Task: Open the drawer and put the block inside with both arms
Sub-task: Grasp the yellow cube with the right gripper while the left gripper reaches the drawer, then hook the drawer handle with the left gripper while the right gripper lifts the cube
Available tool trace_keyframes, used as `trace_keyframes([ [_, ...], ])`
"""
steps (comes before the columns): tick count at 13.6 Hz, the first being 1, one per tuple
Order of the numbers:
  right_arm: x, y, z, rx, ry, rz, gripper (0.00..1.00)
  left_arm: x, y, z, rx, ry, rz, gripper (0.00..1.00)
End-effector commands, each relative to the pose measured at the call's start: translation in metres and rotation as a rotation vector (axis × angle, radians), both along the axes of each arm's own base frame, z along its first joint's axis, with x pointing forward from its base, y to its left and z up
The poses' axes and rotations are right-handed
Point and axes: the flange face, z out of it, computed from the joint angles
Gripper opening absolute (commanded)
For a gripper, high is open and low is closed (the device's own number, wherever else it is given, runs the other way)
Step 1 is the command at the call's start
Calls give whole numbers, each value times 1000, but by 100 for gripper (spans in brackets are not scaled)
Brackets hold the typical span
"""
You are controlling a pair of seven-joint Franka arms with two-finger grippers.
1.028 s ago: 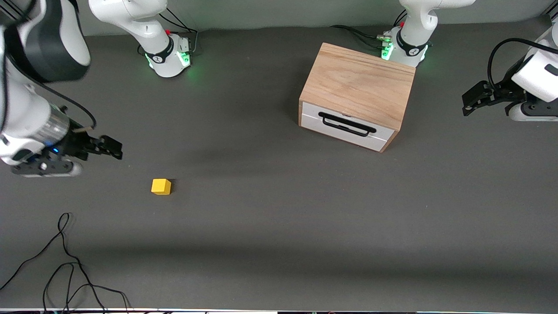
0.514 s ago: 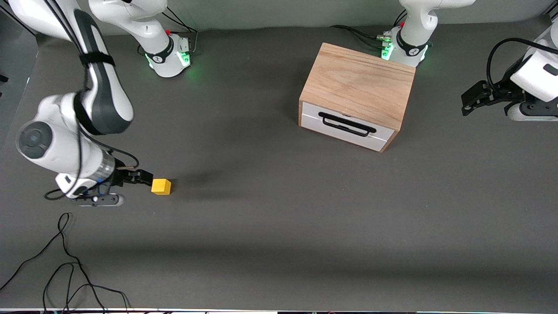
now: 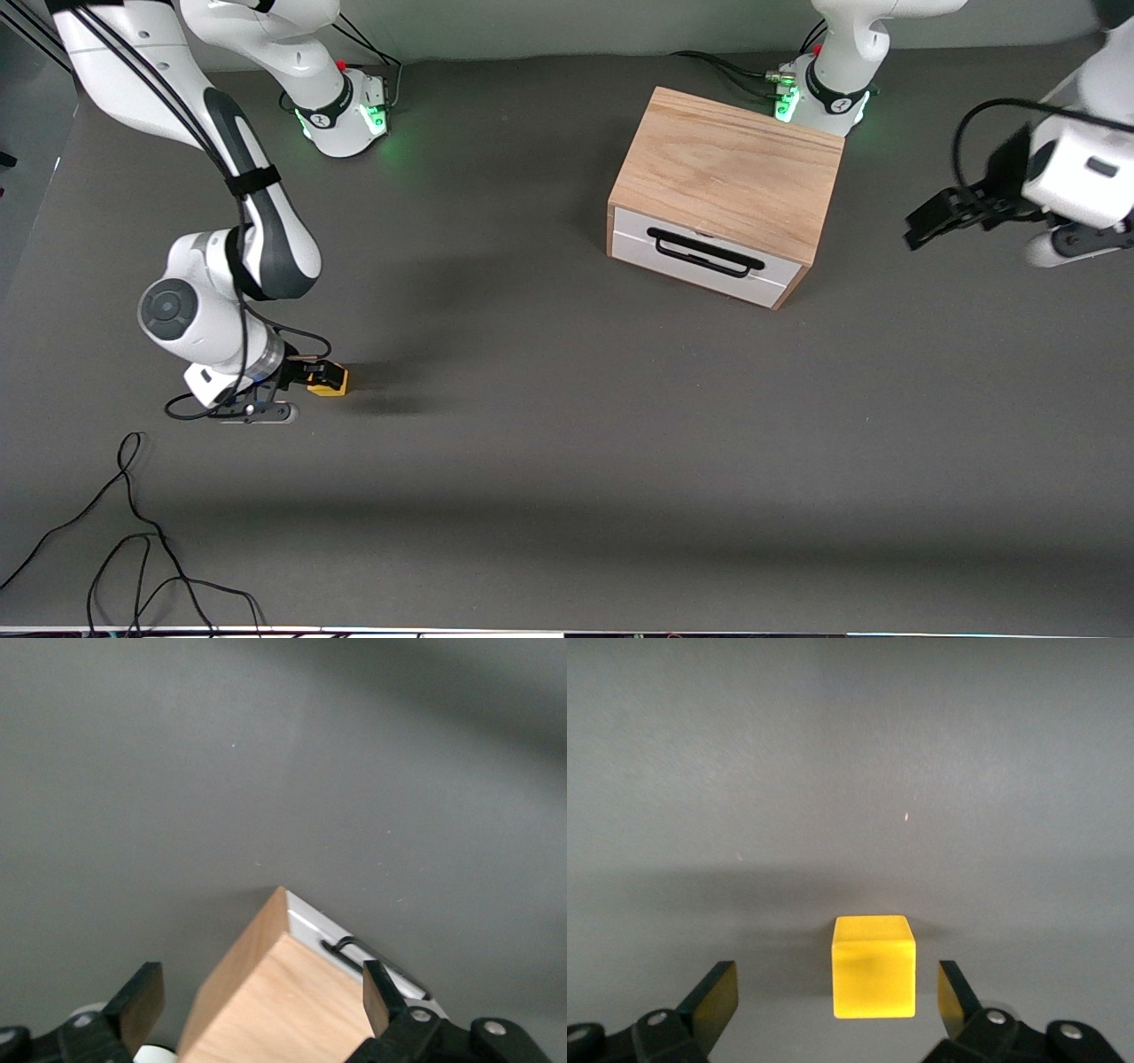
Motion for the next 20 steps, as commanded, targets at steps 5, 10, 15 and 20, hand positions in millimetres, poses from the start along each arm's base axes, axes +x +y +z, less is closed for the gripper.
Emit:
trace_keyframes([
  [5, -13, -6, -46, 4, -32, -27, 100, 6, -127, -75, 45, 92, 389, 100],
  [10, -13, -9, -65, -1, -33, -30, 100, 12, -171, -149, 134, 190, 701, 100],
  [15, -14, -9, -69, -3, -27, -30, 100, 13, -218, -245, 235, 238, 846, 100],
  [20, -14, -9, -69, -3, -26, -31, 81, -4, -247, -331, 337, 313, 778, 100],
])
